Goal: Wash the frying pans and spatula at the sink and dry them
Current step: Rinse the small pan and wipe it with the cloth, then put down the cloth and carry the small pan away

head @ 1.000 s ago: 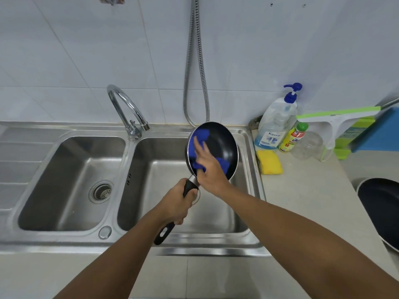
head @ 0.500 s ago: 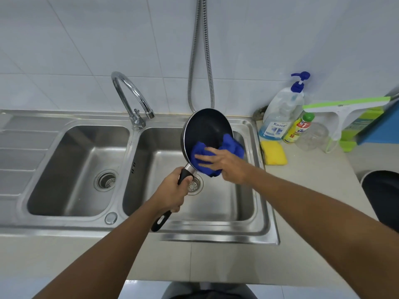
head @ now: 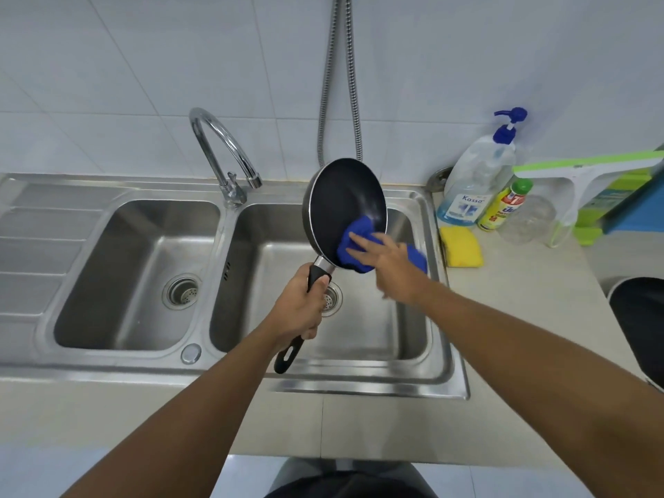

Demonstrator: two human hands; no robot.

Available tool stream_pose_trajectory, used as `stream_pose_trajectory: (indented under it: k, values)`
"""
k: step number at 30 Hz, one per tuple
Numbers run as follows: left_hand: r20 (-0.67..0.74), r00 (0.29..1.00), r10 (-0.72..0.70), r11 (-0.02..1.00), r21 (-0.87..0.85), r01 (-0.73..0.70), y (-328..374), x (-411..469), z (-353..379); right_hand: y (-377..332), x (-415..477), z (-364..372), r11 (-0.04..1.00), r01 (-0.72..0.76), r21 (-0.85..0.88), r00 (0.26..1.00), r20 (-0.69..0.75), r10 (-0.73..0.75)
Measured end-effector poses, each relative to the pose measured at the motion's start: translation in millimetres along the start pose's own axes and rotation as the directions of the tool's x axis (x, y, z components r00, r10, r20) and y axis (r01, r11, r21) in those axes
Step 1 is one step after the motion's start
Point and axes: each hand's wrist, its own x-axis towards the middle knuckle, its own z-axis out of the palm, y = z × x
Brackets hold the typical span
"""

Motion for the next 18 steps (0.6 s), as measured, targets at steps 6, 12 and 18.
stream_pose_trajectory:
  k: [6, 12, 18]
  values:
    - [0.006, 0.999, -0.038, 0.994, -0.101, 0.039, 4, 3, 7, -12, -30, 27, 0.986, 0.140, 0.096, 0.957, -0.269, -0.110]
    - [0.029, 0.992, -0.124, 0.973, -0.192, 0.127, -10, -5, 15, 36, -48, 15, 0.986, -0.163, 0.016, 0.975, -0.147, 0.164]
    - [-0.013, 0.993, -0.118, 0.963, -0.247, 0.111, -10, -6, 29, 66, -99, -1, 0.826, -0.559, 0.070, 0.825, -0.053, 0.563]
